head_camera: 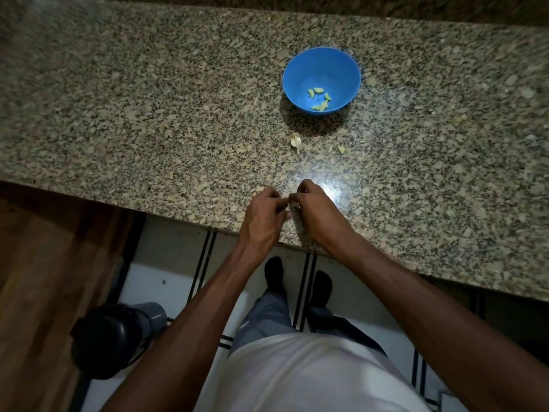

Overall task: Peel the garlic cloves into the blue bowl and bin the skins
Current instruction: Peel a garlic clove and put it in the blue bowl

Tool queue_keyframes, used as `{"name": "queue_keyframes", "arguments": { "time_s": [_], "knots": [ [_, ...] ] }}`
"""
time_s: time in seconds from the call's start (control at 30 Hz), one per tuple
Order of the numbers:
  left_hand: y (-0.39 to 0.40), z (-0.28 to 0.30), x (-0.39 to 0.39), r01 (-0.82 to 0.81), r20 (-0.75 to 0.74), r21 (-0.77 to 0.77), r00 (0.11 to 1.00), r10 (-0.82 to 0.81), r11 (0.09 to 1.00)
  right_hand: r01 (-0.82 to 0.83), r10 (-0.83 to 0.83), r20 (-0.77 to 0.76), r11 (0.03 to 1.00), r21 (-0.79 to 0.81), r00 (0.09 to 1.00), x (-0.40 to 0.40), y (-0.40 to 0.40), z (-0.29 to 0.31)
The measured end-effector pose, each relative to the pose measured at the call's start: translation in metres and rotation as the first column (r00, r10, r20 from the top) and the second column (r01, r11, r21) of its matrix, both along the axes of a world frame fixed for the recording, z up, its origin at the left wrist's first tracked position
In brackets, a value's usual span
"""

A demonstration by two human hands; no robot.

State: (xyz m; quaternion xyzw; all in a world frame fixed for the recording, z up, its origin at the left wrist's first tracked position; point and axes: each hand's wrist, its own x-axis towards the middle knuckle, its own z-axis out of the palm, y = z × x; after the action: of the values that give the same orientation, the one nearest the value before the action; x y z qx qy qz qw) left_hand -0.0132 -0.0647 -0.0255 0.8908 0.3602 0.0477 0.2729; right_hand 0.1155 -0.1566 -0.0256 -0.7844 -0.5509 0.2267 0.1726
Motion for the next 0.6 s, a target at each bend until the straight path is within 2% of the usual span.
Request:
{"name": "queue_keyframes", "arguments": {
  "time_s": [0.03, 0.13, 0.23, 0.37, 0.43, 0.5, 0.6],
  "knots": [
    [-0.001, -0.002, 0.001, -0.022, -0.001, 0.016, 1.0, 0.022, 1.0, 0.042, -0.043, 0.029, 0.998, 0.053, 0.999, -0.004, -0.001, 0.002],
    [-0.004, -0.003, 0.008, -0.064, -0.043, 0.07, 0.997, 0.067, 0.996, 0.118, -0.111, -0.079, 0.989, 0.087, 0.991, -0.016, -0.002, 0.003],
    [-0.01, 0.001, 0.01, -0.092, -0.062, 0.096, 0.993, 0.098, 0.991, 0.142, -0.138, -0.047, 0.984, 0.105, 0.989, -0.022, -0.009, -0.009],
    [-0.029, -0.01, -0.001, -0.138, 0.069, 0.103, 0.989, 0.131, 0.985, 0.139, -0.151, 0.044, 0.97, 0.201, 0.988, -0.031, -0.015, -0.018],
    [-0.034, -0.018, -0.003, -0.148, 0.08, 0.086, 0.987, 0.141, 0.985, 0.215, -0.212, -0.037, 0.956, 0.202, 0.977, -0.032, -0.013, -0.02],
    [-0.033, -0.017, -0.001, -0.189, 0.089, 0.014, 0.978, 0.187, 0.982, 0.334, -0.3, -0.199, 0.927, 0.172, 0.933, -0.034, -0.008, -0.016],
    [-0.021, -0.007, -0.01, -0.311, 0.138, -0.156, 0.933, 0.332, 0.938, 0.507, -0.41, -0.531, 0.861, 0.043, 0.741, -0.032, 0.005, -0.005]
  ]
}}
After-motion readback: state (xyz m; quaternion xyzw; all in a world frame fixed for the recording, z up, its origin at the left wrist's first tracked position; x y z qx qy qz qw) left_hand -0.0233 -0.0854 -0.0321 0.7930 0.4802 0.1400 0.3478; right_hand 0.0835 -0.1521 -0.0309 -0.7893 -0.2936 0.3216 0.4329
